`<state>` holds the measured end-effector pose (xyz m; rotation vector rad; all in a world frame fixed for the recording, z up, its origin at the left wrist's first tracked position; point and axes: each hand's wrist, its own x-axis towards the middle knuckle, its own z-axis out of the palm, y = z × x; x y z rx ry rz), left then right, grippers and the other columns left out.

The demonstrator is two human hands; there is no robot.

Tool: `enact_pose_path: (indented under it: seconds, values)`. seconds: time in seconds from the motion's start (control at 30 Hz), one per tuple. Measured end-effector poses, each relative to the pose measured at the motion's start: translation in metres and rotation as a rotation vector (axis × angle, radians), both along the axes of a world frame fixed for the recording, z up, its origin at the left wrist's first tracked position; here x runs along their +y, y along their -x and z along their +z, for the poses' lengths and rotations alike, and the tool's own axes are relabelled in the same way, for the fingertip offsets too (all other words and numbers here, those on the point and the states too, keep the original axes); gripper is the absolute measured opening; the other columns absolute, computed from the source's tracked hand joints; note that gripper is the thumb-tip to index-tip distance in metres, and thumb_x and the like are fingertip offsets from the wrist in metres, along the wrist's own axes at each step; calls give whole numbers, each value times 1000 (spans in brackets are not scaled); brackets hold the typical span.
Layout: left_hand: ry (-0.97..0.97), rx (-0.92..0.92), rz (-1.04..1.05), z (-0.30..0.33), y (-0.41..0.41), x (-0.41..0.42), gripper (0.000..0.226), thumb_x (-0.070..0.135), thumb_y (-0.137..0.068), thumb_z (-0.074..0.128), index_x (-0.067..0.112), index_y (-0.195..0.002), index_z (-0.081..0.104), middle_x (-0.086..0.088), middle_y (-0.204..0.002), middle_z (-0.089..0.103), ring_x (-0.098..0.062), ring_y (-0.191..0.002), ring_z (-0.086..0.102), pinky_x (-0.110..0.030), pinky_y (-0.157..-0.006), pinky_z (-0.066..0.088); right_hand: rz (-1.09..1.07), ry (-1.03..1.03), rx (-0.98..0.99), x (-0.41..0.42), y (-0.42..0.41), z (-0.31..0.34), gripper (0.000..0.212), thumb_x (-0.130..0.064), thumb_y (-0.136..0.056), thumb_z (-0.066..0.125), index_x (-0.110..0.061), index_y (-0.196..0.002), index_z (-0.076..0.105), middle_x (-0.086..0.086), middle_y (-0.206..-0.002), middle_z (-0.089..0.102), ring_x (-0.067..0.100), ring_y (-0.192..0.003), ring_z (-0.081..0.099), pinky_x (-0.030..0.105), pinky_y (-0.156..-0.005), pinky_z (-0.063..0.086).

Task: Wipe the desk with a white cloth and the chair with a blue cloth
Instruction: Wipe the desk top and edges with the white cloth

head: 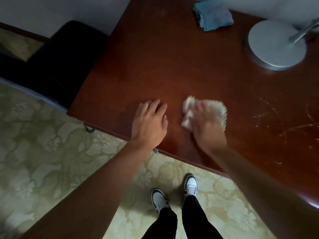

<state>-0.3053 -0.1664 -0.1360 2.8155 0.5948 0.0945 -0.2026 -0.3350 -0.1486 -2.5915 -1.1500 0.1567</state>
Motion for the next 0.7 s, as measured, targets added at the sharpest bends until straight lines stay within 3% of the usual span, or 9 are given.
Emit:
enact_pose_path:
  seconds: [0.07, 0.17, 0.27, 0.43, 0.57, 0.7]
  values:
    - [41, 48, 30, 1, -8, 4, 45, 30, -98, 47, 20, -141, 51, -6, -149, 46, -29, -136, 38, -50, -114, 31, -141, 22, 18, 26, -55, 3, 43, -25, -104, 33, -12, -145, 41, 12, -153, 36, 31, -145, 24, 47, -117, 22]
    - [65, 61, 62, 2, -14, 3, 46, 30, -97, 48, 20, -142, 50, -6, -151, 43, -31, -138, 35, -54, -110, 35, -154, 38, -14, 76, -102, 6, 43, -29, -105, 30, -14, -144, 40, 7, -154, 33, 28, -146, 20, 45, -116, 22]
    - [74, 46, 81, 1, -14, 0, 44, 28, -95, 52, 19, -138, 56, -8, -149, 47, -33, -135, 39, -57, -105, 40, -89, 25, -49, 94, -89, 4, 43, -26, -103, 33, -12, -141, 44, 7, -151, 38, 27, -144, 25, 46, -113, 26]
    - [82, 47, 113, 2, -16, 0, 43, 28, -93, 54, 20, -136, 58, -6, -146, 50, -33, -134, 41, -58, -103, 43, 131, -75, -16, 45, -41, 0, 38, -19, -100, 46, -5, -133, 56, 13, -143, 50, 31, -139, 39, 46, -115, 30]
    - [97, 42, 80, 4, -12, 7, 44, 29, -93, 55, 22, -136, 58, -2, -146, 50, -29, -135, 41, -52, -105, 43, -114, -109, -12, 80, -101, 9, 38, -22, -101, 43, -3, -131, 54, 18, -136, 55, 36, -129, 47, 47, -105, 39]
    - [126, 23, 89, 3, -11, 10, 46, 30, -91, 56, 24, -137, 58, -1, -148, 49, -27, -137, 40, -49, -108, 41, -128, -91, -9, 96, -94, 8, 38, -22, -98, 44, -4, -130, 54, 17, -134, 55, 35, -126, 49, 45, -104, 39]
